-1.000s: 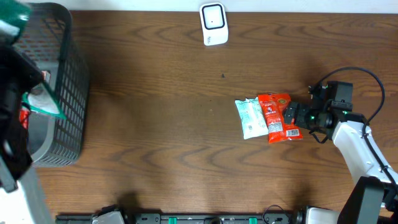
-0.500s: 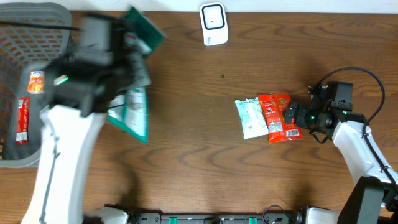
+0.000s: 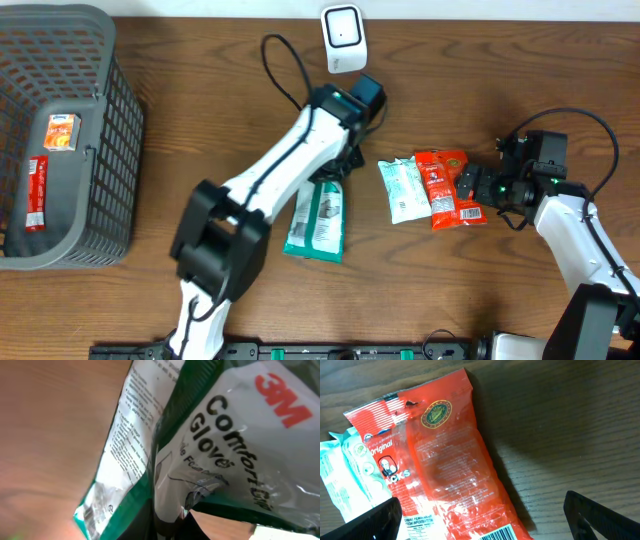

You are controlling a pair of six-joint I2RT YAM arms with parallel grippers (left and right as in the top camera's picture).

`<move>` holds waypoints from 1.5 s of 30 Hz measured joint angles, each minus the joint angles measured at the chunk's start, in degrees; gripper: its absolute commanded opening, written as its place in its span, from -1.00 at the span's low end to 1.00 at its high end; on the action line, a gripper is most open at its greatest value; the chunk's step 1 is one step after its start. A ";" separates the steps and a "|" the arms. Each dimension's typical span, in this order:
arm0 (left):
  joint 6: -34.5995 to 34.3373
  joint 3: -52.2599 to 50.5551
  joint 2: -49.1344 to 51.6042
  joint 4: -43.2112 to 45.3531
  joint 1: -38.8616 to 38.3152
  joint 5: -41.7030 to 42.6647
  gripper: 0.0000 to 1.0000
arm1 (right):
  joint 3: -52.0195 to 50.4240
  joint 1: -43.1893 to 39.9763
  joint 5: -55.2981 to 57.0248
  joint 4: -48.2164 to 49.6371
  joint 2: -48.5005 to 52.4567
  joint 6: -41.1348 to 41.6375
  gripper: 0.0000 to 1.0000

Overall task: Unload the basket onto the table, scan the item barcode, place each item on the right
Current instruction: 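Lift the gloves pack out and carry it toward the table centre, then lay the gloves pack on the table and open the left gripper, then push the gloves pack right against the pale green packet with left gripper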

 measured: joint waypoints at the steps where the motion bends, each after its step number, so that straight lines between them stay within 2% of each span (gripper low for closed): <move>1: -0.26 -0.04 0.79 0.96 -0.20 0.42 -0.86 | 0.00 0.00 0.00 -0.02 0.00 0.00 0.98; 4: -0.92 -0.07 1.86 5.66 -0.83 1.11 -0.86 | 0.00 0.00 0.00 -0.02 0.00 0.00 0.99; 12: -1.01 -0.07 2.84 9.09 -2.03 1.07 -0.85 | 0.00 0.00 0.00 -0.02 0.00 0.00 0.99; 13: -1.01 -0.07 3.26 9.27 -2.19 1.09 -0.81 | 0.00 0.00 0.00 -0.02 0.00 0.00 0.99; 14: -1.01 -0.07 3.56 9.46 -2.27 1.07 -0.69 | 0.00 0.00 0.00 -0.02 0.00 0.00 0.99; 15: -1.01 -0.07 3.87 9.94 -2.36 1.09 -0.49 | 0.00 0.00 0.00 -0.02 0.00 0.00 0.99; 16: -1.16 -0.07 4.15 10.40 -2.43 1.11 -0.01 | 0.00 0.00 0.00 -0.02 0.00 0.00 0.98; 17: -0.87 -0.07 4.35 11.19 -2.43 1.07 0.31 | 0.00 0.00 0.00 -0.02 0.00 0.00 0.99; 18: -0.26 -0.07 4.35 11.61 -2.43 1.05 0.54 | 0.00 0.00 0.00 -0.02 0.00 0.00 0.98; 19: 0.61 -0.07 4.35 12.20 -2.43 1.07 0.66 | 0.00 0.00 0.00 -0.02 0.00 0.00 0.98; 22: 4.50 -0.04 4.35 12.70 -2.40 1.07 0.80 | 0.00 0.00 0.00 -0.02 0.00 0.00 0.99; 24: 8.04 0.68 4.35 12.37 -2.40 1.07 0.78 | 0.00 0.00 0.00 -0.02 0.00 0.00 0.99; 25: 9.84 1.29 4.33 12.28 -2.40 1.07 0.60 | 0.00 0.00 0.00 -0.02 0.00 0.00 0.99; 26: 12.07 2.34 4.22 12.35 -2.40 1.05 0.32 | 0.00 0.00 0.00 -0.02 0.00 0.00 0.99; 27: 13.35 2.73 4.04 12.33 -2.38 1.05 -0.07 | 0.00 0.00 0.00 -0.02 0.00 0.00 0.99; 28: 15.74 2.95 3.54 11.89 -2.29 1.05 -0.70 | 0.00 0.00 0.00 -0.02 0.00 0.00 0.99; 29: 16.59 2.99 3.17 11.23 -2.25 1.01 -0.86 | 0.00 0.00 0.00 -0.02 0.00 0.00 0.99; 36: 25.33 2.99 1.40 1.05 2.54 -2.89 -0.85 | 0.00 0.00 0.00 -0.02 0.00 0.00 0.99; 42: 28.04 -1.29 1.31 0.11 9.49 -3.50 -0.85 | 0.00 0.00 0.00 -0.02 0.00 0.00 0.99; 45: 28.26 -7.65 1.29 2.05 12.44 -3.10 -0.85 | 0.00 0.00 0.00 -0.02 0.00 0.00 0.99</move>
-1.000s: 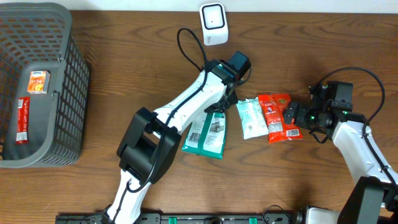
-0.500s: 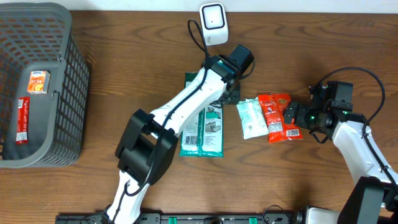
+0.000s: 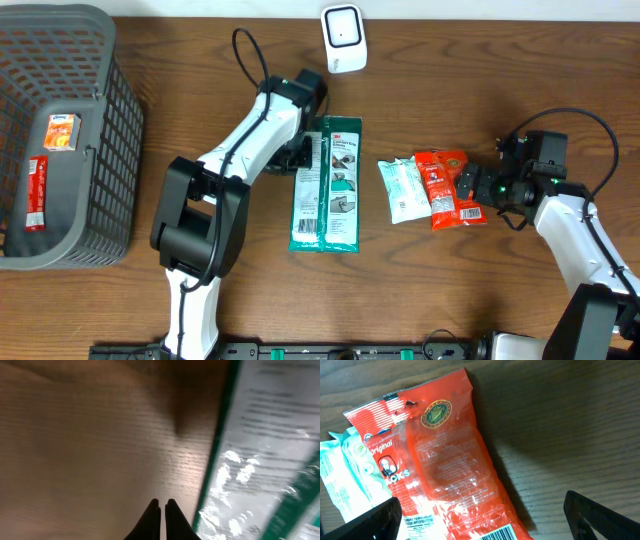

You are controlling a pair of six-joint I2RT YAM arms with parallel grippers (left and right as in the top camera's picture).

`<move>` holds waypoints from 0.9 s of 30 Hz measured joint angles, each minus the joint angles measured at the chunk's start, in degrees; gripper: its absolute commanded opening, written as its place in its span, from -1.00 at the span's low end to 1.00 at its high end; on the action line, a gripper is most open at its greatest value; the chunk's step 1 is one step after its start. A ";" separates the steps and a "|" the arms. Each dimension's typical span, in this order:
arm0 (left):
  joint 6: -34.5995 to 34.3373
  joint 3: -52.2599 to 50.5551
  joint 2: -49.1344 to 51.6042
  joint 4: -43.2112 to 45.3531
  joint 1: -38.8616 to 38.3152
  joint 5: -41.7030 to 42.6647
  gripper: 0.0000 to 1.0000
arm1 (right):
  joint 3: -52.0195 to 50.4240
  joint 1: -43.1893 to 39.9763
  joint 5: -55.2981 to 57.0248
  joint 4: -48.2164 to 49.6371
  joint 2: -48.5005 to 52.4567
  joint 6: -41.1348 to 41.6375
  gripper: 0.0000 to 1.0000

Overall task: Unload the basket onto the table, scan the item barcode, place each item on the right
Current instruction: 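Push the gloves pack right against the pale green packet with left gripper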

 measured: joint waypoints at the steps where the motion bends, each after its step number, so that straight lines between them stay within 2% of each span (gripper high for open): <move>1: 0.00 -1.57 -0.04 0.96 0.17 0.31 -0.85 | 0.00 0.00 0.00 -0.02 0.00 0.00 0.99; 7: 0.02 -8.96 -0.04 7.30 0.26 5.55 -0.82 | 0.00 0.00 0.00 0.00 0.00 0.00 0.99; 13: -0.24 -9.68 -0.42 10.23 -0.24 12.04 -0.80 | 0.00 0.00 0.00 0.00 0.00 0.00 0.99; 27: -8.35 -9.73 -0.61 20.52 -11.13 14.05 -0.68 | 0.00 0.00 0.00 0.00 0.00 0.00 0.99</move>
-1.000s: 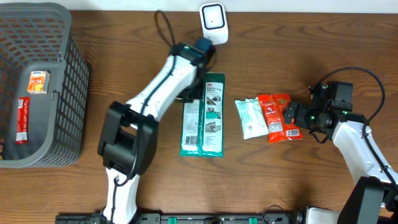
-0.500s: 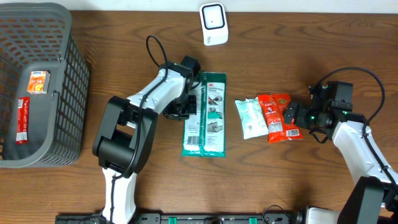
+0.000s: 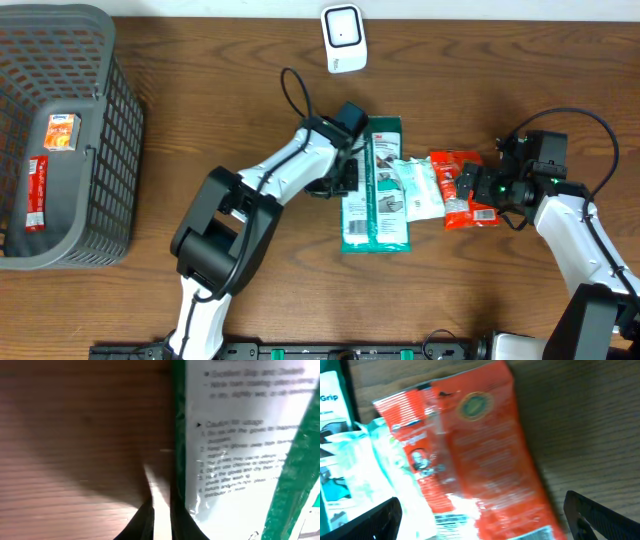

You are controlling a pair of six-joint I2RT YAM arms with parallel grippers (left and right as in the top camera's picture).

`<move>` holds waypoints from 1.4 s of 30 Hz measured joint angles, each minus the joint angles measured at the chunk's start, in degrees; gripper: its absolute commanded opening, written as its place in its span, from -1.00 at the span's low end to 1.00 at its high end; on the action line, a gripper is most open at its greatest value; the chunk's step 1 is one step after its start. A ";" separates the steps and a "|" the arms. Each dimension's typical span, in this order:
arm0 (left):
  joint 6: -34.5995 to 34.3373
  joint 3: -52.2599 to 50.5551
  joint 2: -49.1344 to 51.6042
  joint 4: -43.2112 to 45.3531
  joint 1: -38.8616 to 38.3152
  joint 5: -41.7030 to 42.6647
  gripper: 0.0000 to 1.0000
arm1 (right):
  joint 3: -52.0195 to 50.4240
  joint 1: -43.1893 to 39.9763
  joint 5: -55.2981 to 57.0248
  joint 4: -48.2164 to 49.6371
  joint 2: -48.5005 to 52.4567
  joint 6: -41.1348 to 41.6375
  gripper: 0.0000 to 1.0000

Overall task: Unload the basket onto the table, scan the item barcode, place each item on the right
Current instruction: 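Push the gloves pack right against the pale green packet with left gripper, then swing the left arm back to the basket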

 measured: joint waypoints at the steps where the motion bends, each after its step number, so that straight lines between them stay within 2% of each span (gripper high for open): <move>1: -0.13 0.00 0.00 0.17 -0.42 0.00 -0.66 | 0.00 0.00 0.00 0.00 0.00 0.00 0.99; 9: -1.01 -0.04 0.00 1.79 -2.75 -0.24 -0.66 | 0.00 0.00 0.00 0.00 0.00 0.00 0.99; 17: 0.81 0.07 -0.76 -2.86 -1.68 -0.44 -0.67 | 0.00 0.00 0.00 0.00 0.00 0.00 0.98; 18: 1.01 0.07 -1.90 -3.45 -1.68 -0.46 -0.57 | 0.00 0.00 0.00 0.00 0.00 0.00 0.98; 20: 1.53 0.07 -5.44 -4.44 -1.49 -0.44 -0.51 | 0.00 0.00 0.00 0.00 0.00 0.00 0.99; 22: 2.03 0.09 -10.23 -5.99 -0.72 -0.46 -0.28 | 0.00 0.00 0.00 0.00 0.00 0.00 0.99; 23: 2.69 0.20 -12.81 -6.97 -0.02 -0.76 -0.05 | 0.00 0.00 0.00 0.00 0.00 0.00 0.98; 24: 3.48 0.63 -15.34 -7.74 0.92 -1.36 0.29 | 0.00 0.00 0.00 0.00 0.00 0.00 0.99; 26: 5.44 4.11 -20.04 -14.08 4.57 -3.23 0.45 | 0.00 0.00 -0.02 -0.02 0.00 0.00 0.99; 29: 8.55 15.02 -24.98 -23.89 14.53 -7.74 0.49 | 0.00 0.00 0.00 0.07 0.00 0.00 0.99; 30: 9.73 23.04 -26.25 -27.28 21.27 -9.16 0.49 | 0.00 0.00 0.02 -0.02 0.00 0.00 0.99; 33: 10.99 32.52 -28.44 -27.28 34.07 -10.95 0.57 | 0.00 0.00 0.02 0.04 0.00 0.00 0.98; 34: 11.17 35.65 -29.57 -25.75 41.64 -12.20 0.57 | 0.00 0.00 0.02 0.00 0.00 0.00 0.98; 35: 11.21 36.33 -30.23 -25.14 45.31 -12.59 0.58 | 0.00 0.02 0.00 0.02 0.00 0.00 0.99; 36: 11.34 36.70 -30.75 -23.89 48.72 -12.81 0.69 | 0.00 0.00 0.00 0.00 0.00 0.00 0.99; 42: 12.22 36.85 -25.51 -22.21 66.10 -13.40 0.70 | 0.00 0.00 0.02 0.00 0.00 0.00 0.99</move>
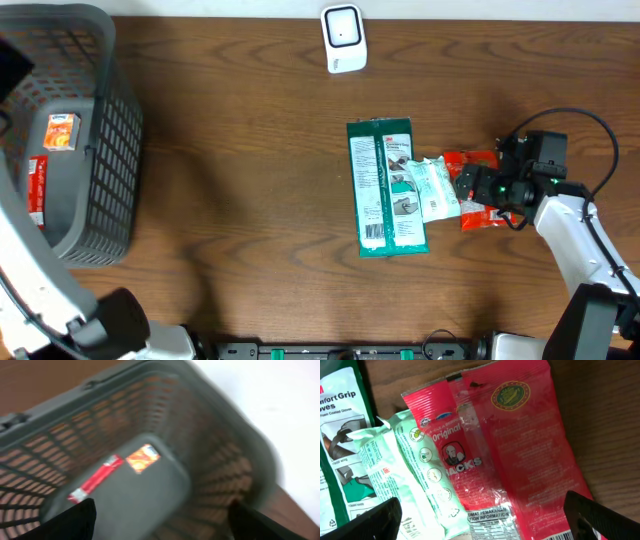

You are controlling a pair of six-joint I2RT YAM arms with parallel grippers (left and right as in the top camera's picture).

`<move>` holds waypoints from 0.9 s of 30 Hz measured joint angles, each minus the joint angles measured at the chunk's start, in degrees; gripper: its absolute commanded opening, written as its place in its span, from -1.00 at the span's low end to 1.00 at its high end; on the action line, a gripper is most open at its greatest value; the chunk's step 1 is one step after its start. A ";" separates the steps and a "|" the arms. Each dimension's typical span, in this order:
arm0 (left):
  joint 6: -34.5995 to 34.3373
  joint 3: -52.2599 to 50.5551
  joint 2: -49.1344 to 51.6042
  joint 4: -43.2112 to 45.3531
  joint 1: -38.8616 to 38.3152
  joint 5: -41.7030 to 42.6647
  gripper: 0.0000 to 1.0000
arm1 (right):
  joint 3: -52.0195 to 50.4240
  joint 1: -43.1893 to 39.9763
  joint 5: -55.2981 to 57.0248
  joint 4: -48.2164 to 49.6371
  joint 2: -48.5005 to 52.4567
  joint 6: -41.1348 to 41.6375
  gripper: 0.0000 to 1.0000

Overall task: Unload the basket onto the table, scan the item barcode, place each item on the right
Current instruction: 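Swing the left arm back to the basket, then reach the left gripper into the basket and grasp an orange Kleenex tissue pack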

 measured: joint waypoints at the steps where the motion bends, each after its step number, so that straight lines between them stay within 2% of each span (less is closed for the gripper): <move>1: 0.28 -0.04 0.87 -0.02 0.98 0.00 0.70 | 0.00 0.00 -0.02 0.02 0.00 0.00 0.99; 5: 4.26 -0.04 6.16 0.81 3.98 -0.20 0.65 | 0.00 0.00 -0.02 0.00 0.00 0.00 0.98; 9: 9.55 -0.07 13.51 0.79 4.09 1.51 0.45 | 0.00 0.00 -0.02 0.00 0.00 0.00 0.99; 11: 10.88 -0.07 17.05 0.81 4.00 2.58 0.23 | 0.00 0.00 -0.02 -0.02 0.00 0.00 0.99; 15: 14.25 -0.17 25.46 1.36 3.98 3.52 0.10 | 0.00 0.00 -0.02 0.00 0.00 0.00 0.99; 22: 21.66 -0.20 35.19 6.45 3.89 4.17 0.10 | 0.00 0.00 -0.02 0.00 0.00 0.00 0.99; 27: 24.37 -0.48 37.11 10.23 3.89 4.15 0.12 | 0.00 0.00 -0.02 0.00 0.00 0.00 0.99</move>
